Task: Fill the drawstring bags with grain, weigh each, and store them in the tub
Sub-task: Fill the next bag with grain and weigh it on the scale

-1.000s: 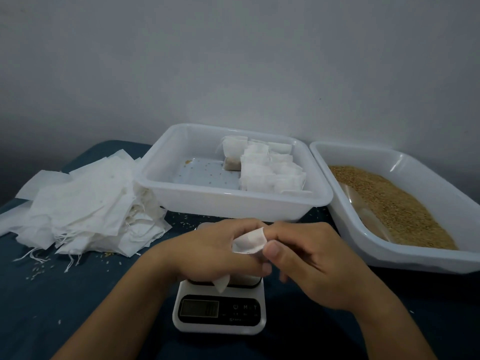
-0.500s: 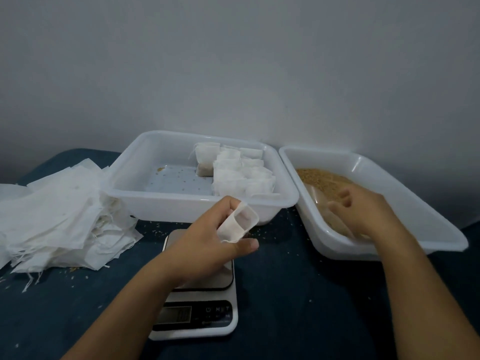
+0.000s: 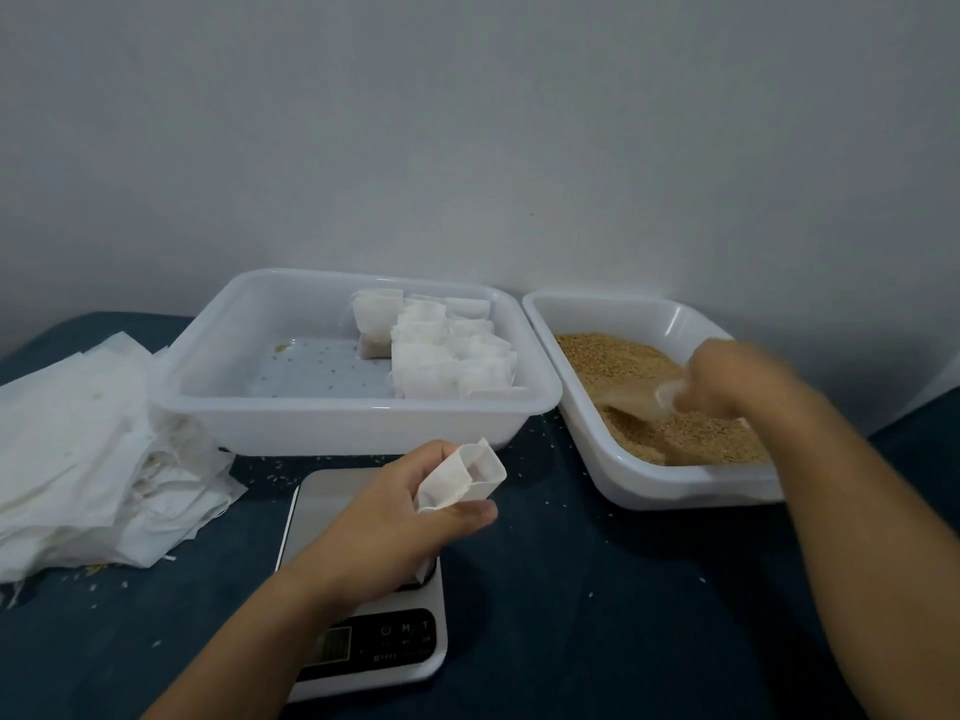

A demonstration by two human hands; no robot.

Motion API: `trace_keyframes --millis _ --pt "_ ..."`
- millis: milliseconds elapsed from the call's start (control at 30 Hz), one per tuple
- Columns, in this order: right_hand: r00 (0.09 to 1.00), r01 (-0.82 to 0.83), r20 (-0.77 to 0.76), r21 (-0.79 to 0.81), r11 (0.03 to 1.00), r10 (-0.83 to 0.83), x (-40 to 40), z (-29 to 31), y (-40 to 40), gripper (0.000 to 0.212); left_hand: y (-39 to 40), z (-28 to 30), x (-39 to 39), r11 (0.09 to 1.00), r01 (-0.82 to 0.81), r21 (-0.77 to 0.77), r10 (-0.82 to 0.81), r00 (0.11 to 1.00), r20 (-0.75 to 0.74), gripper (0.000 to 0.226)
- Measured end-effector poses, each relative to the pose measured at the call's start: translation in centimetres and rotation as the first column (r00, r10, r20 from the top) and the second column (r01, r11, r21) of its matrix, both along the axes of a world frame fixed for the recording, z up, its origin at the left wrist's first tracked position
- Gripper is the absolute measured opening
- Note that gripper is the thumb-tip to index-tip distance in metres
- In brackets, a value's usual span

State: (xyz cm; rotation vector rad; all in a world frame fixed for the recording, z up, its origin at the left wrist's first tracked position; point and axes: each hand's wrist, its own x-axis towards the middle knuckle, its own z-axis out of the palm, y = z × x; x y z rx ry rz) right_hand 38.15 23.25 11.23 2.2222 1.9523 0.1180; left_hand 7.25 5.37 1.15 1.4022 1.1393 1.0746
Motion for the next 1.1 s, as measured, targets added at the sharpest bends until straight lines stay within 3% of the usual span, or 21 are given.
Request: trace_keyframes --millis 133,200,333,400,533,833,1100 --pt "0.985 0.051 0.168 -0.093 0.994 -0.035 0.4 4.0 0.0 0.036 -0.2 -0.1 0.3 1.0 0.021 0.002 -0.021 0.999 -0.037 0.018" --pt "0.986 0.03 0.164 -0.151 0.988 -0.005 0.0 4.2 -0.5 0.03 -0.1 -0.2 0.3 1.0 0.001 0.009 0.0 0.998 -0.056 0.017" --pt "0.99 -0.079 -0.123 -0.121 0.99 0.064 -0.5 1.0 -1.0 0.042 -0.1 -0.3 0.5 0.999 -0.028 0.021 0.029 0.998 -0.048 0.024" --pt "0.951 -0.064 -0.307 -0.058 0.996 0.043 -0.7 -1.0 -1.1 0.045 -0.2 -0.4 0.6 0.999 -0.03 0.019 0.031 0.999 -0.045 0.025" --pt "0.874 0.019 -0.485 0.044 0.999 0.005 -0.4 -4.0 -1.3 0.048 -0.2 -0.5 0.7 0.997 -0.068 0.037 0.07 0.996 -0.056 0.031" --pt "0.798 0.147 -0.601 0.268 0.952 0.046 0.0 -5.6 -3.4 0.048 0.1 -1.0 0.2 0.984 -0.172 0.05 0.173 0.985 0.0 0.032" --pt "0.718 0.18 -0.651 0.515 0.838 0.246 -0.6 -6.3 -4.5 0.042 0.5 -1.4 -0.6 0.969 -0.234 0.084 0.233 0.972 0.027 0.029"
